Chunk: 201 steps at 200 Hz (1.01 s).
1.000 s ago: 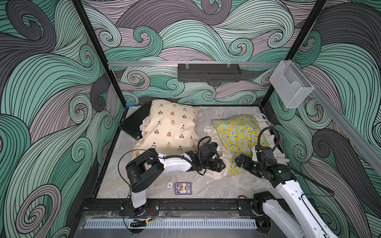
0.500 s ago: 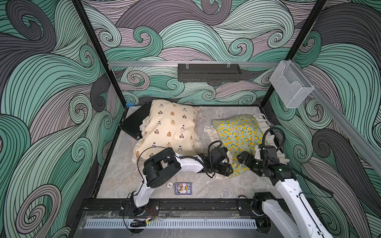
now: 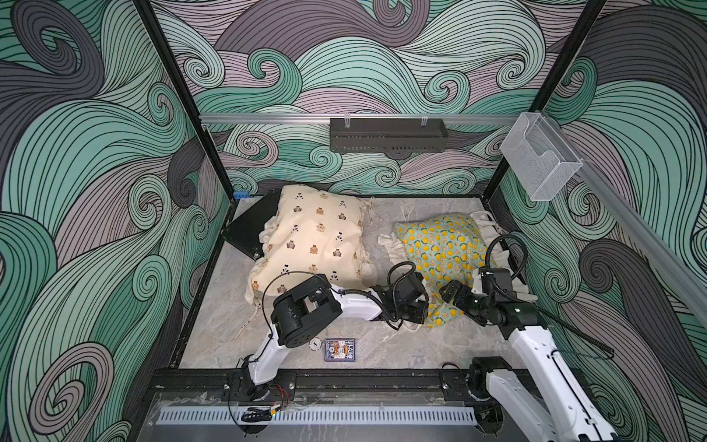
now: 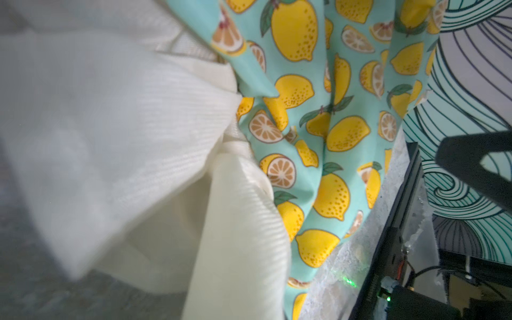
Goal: Zip up pillowcases
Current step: Pick up the pillowcase from the center of the board.
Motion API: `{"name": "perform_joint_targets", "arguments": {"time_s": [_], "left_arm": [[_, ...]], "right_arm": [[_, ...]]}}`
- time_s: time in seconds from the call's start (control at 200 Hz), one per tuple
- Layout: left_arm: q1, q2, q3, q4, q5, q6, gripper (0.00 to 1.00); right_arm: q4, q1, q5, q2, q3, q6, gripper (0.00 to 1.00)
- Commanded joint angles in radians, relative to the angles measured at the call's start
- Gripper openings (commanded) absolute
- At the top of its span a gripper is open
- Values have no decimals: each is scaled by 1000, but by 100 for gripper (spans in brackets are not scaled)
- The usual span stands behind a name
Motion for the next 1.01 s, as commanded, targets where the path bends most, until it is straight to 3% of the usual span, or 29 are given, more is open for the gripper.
{"name": "perform_joint_targets", "arguments": {"time_s": [0.0, 0.405, 0.746, 1.001], "left_arm": [[7, -52, 8, -19, -43, -26, 0], [52, -200, -79, -63, -23, -210, 0], [96, -309, -178, -93, -2, -348, 0], [123, -342, -211, -128, -10, -425, 0]], "right_arm": [[6, -9, 8, 9, 17, -14, 100], [89, -14, 75, 132, 68, 64, 99], [283, -8, -26, 398, 173, 122, 99], [384, 53, -18, 654, 301, 106, 100]]}}
